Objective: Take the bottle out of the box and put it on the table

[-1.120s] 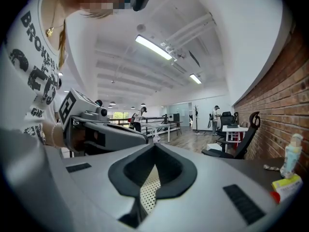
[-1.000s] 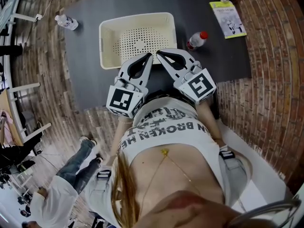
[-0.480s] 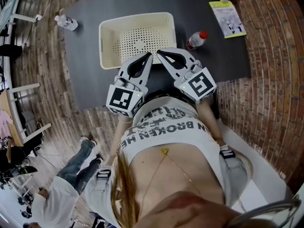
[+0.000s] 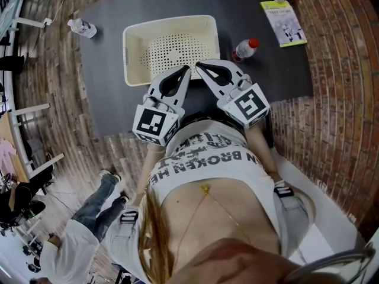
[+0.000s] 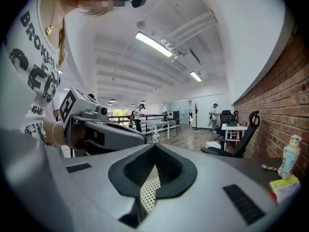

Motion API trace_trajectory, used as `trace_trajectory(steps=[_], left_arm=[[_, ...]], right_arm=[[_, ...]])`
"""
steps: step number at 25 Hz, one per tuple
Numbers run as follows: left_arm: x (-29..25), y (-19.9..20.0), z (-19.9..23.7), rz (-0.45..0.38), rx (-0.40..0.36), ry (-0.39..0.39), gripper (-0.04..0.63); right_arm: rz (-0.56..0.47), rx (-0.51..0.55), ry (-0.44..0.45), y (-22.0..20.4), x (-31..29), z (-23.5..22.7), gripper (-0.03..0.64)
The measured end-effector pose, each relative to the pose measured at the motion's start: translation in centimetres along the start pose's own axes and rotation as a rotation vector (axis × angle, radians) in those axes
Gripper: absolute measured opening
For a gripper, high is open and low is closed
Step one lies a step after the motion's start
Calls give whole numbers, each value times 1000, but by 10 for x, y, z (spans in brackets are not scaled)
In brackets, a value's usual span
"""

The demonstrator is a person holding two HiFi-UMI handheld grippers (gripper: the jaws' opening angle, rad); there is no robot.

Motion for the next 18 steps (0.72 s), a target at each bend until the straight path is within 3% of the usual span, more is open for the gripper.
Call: trace_trajectory(steps=[18], left_arm=[[-2,-3,2,11,6,-4,0]], right_arm=[[13,5,3,-3,-1,-2,8]])
Point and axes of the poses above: the fingertips, and each gripper's own axes: x backward along the fingers, z to its left, y out of its top, the point moved 6 cm from there along x, backward along the fingers, and after that the axes turned 15 degrees about -y, right-handed, at the moved point
